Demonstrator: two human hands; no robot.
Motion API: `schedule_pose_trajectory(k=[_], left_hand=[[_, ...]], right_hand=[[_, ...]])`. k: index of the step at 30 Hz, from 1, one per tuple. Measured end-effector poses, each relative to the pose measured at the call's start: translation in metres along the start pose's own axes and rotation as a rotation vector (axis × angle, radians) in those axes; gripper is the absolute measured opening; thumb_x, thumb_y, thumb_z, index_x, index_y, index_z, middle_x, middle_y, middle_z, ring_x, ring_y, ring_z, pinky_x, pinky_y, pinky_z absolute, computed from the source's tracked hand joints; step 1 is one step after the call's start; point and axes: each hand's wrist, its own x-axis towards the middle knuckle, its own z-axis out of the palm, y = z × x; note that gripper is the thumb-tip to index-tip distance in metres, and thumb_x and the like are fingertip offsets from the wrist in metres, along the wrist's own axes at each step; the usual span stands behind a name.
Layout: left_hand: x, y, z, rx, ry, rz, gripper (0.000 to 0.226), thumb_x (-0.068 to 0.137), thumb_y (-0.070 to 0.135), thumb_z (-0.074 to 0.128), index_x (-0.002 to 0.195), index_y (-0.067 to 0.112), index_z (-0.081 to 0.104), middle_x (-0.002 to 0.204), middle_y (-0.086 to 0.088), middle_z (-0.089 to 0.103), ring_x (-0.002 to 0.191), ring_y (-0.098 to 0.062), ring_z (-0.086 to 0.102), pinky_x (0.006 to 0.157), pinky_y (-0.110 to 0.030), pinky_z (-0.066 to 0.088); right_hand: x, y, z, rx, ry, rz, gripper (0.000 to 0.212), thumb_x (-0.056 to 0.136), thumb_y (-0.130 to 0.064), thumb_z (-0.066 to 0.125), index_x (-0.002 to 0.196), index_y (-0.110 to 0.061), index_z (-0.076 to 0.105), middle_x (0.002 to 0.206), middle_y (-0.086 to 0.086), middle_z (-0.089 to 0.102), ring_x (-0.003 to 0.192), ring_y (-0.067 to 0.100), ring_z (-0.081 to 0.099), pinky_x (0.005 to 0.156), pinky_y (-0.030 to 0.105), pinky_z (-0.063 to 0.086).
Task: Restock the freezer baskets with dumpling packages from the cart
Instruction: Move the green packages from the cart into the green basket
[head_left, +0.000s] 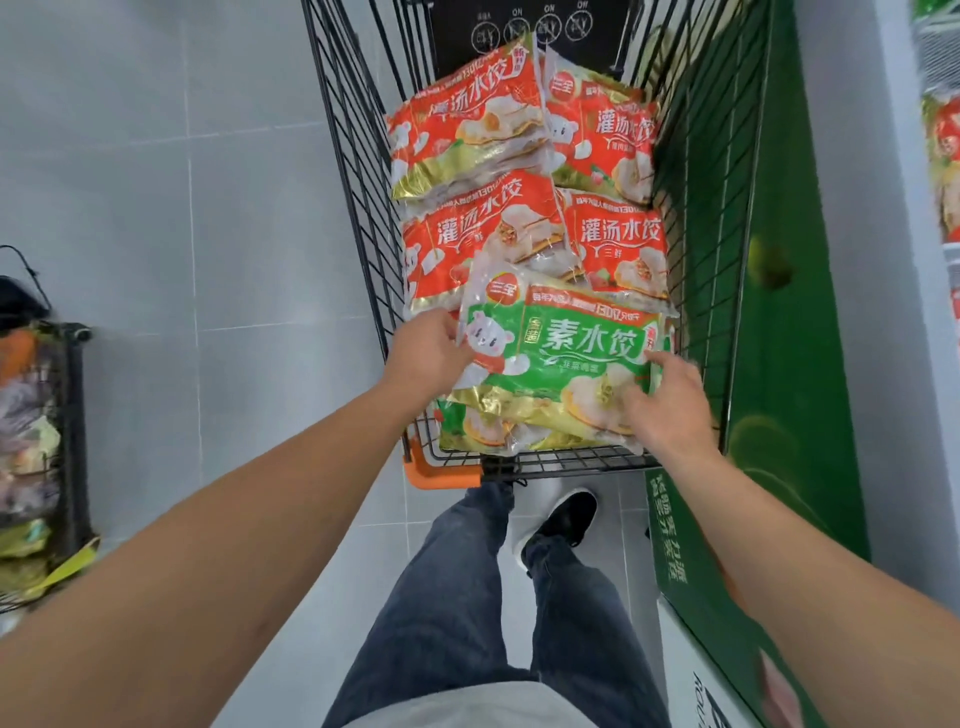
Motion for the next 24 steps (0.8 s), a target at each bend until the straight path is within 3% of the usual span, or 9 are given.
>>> schedule_pose_trajectory(k=[4, 5, 7, 10, 12, 15, 18, 21, 24], left_hand=[[0.000, -0.020, -0.003, -0.077, -0.069, -0.096, 0.024, 0.086, 0.020, 0.073, 0.089, 0.020, 0.049, 0.074, 0.009, 0.052, 0.070, -0.011, 0.050, 0.059, -0.028, 0.037], [0.003, -0.021, -0.001, -0.083, -0.068, -0.109, 0.022, 0.086, 0.017, 0.073, 0.094, 0.019, 0.052, 0.079, 0.007, 0.056, 0.075, -0.014, 0.054, 0.063, -0.028, 0.040], [0.006, -0.017, 0.002, -0.158, -0.053, -0.147, 0.025, 0.088, 0.010, 0.066, 0.110, 0.016, 0.058, 0.092, 0.000, 0.060, 0.082, -0.019, 0.056, 0.068, -0.027, 0.043], [0.009, -0.011, 0.005, -0.452, -0.038, -0.269, 0.024, 0.090, 0.011, 0.061, 0.113, 0.003, 0.063, 0.093, -0.016, 0.064, 0.080, -0.027, 0.061, 0.066, -0.036, 0.051], [0.010, -0.008, 0.004, -0.575, -0.018, -0.311, 0.025, 0.088, 0.022, 0.065, 0.100, 0.000, 0.066, 0.093, -0.025, 0.067, 0.087, -0.041, 0.067, 0.075, -0.047, 0.056], [0.006, -0.003, 0.001, -0.589, -0.035, -0.269, 0.025, 0.081, 0.028, 0.065, 0.090, 0.005, 0.068, 0.089, -0.019, 0.071, 0.082, -0.036, 0.070, 0.076, -0.045, 0.058], [-0.005, 0.009, -0.002, -0.653, -0.047, -0.240, 0.027, 0.075, 0.030, 0.066, 0.085, 0.005, 0.066, 0.086, -0.015, 0.071, 0.077, -0.030, 0.069, 0.077, -0.049, 0.058], [-0.015, 0.026, -0.004, -0.710, -0.086, -0.208, 0.018, 0.080, 0.024, 0.068, 0.071, 0.011, 0.059, 0.076, -0.012, 0.060, 0.064, -0.025, 0.055, 0.066, -0.038, 0.047], [-0.030, 0.062, -0.001, -0.717, -0.163, -0.149, 0.015, 0.083, 0.023, 0.069, 0.069, 0.019, 0.064, 0.082, -0.011, 0.068, 0.070, -0.028, 0.062, 0.073, -0.038, 0.051]], right_hand=[[0.016, -0.008, 0.007, 0.253, -0.066, 0.249, 0.039, 0.099, -0.030, 0.048, 0.135, -0.015, 0.051, 0.128, 0.008, 0.058, 0.112, 0.028, 0.057, 0.095, 0.043, 0.047], [0.019, -0.009, 0.007, 0.319, -0.048, 0.288, 0.029, 0.100, -0.029, 0.046, 0.119, -0.015, 0.061, 0.114, 0.008, 0.061, 0.096, 0.025, 0.060, 0.081, 0.040, 0.050], [0.022, -0.009, 0.006, 0.484, -0.006, 0.340, 0.022, 0.099, -0.025, 0.049, 0.084, -0.018, 0.064, 0.085, 0.008, 0.059, 0.068, 0.020, 0.051, 0.059, 0.033, 0.040], [0.021, -0.003, 0.000, 0.607, 0.039, 0.358, 0.015, 0.093, -0.019, 0.060, 0.083, -0.018, 0.070, 0.080, 0.004, 0.064, 0.073, 0.023, 0.053, 0.065, 0.035, 0.044], [0.011, -0.006, -0.008, 0.636, 0.090, 0.314, 0.015, 0.093, -0.015, 0.060, 0.087, -0.015, 0.073, 0.083, 0.002, 0.067, 0.075, 0.019, 0.055, 0.063, 0.032, 0.045], [-0.013, -0.015, -0.024, 0.700, 0.152, 0.239, 0.020, 0.093, -0.012, 0.058, 0.080, -0.021, 0.071, 0.090, 0.000, 0.070, 0.076, 0.013, 0.057, 0.066, 0.029, 0.045], [-0.043, -0.020, -0.049, 0.843, 0.205, 0.231, 0.023, 0.094, -0.007, 0.057, 0.078, -0.018, 0.070, 0.083, -0.001, 0.071, 0.071, 0.011, 0.059, 0.062, 0.027, 0.046], [-0.069, -0.017, -0.073, 0.975, 0.227, 0.266, 0.018, 0.095, -0.009, 0.057, 0.085, -0.013, 0.071, 0.090, 0.002, 0.076, 0.088, 0.021, 0.072, 0.077, 0.038, 0.058], [-0.094, 0.004, -0.103, 1.130, 0.311, 0.333, 0.015, 0.095, -0.008, 0.057, 0.091, -0.010, 0.071, 0.097, 0.008, 0.076, 0.092, 0.026, 0.073, 0.082, 0.044, 0.059]])
